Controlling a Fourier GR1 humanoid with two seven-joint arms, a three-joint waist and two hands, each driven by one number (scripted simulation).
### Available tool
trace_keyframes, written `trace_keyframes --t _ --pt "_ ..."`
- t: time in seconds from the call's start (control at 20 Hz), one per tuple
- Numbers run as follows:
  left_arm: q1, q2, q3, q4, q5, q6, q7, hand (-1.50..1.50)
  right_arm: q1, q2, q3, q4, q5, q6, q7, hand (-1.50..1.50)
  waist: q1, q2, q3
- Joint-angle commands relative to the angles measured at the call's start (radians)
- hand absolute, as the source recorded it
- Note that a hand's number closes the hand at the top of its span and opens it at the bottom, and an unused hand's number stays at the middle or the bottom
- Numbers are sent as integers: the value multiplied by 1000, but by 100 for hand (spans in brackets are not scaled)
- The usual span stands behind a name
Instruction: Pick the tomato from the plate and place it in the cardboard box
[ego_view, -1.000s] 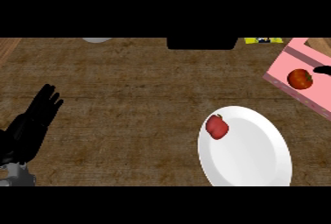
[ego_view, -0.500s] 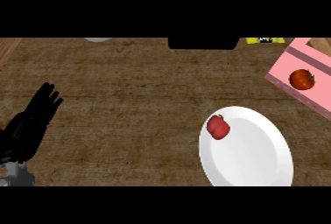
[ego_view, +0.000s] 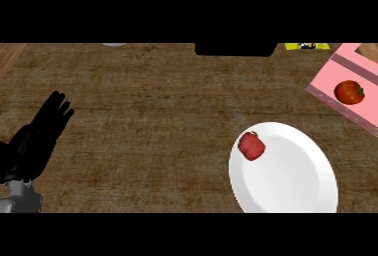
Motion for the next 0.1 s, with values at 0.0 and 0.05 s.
trace_keyframes --t 0.0,0.05 --pt "24 -12 -8 -31 7 -4 7 0 0 -61 6 32 2 27 -14 -150 9 0 0" --pt "-23 -5 -8 -39 -4 23 37 0 26 -50 10 40 5 44 -59 -150 8 3 2"
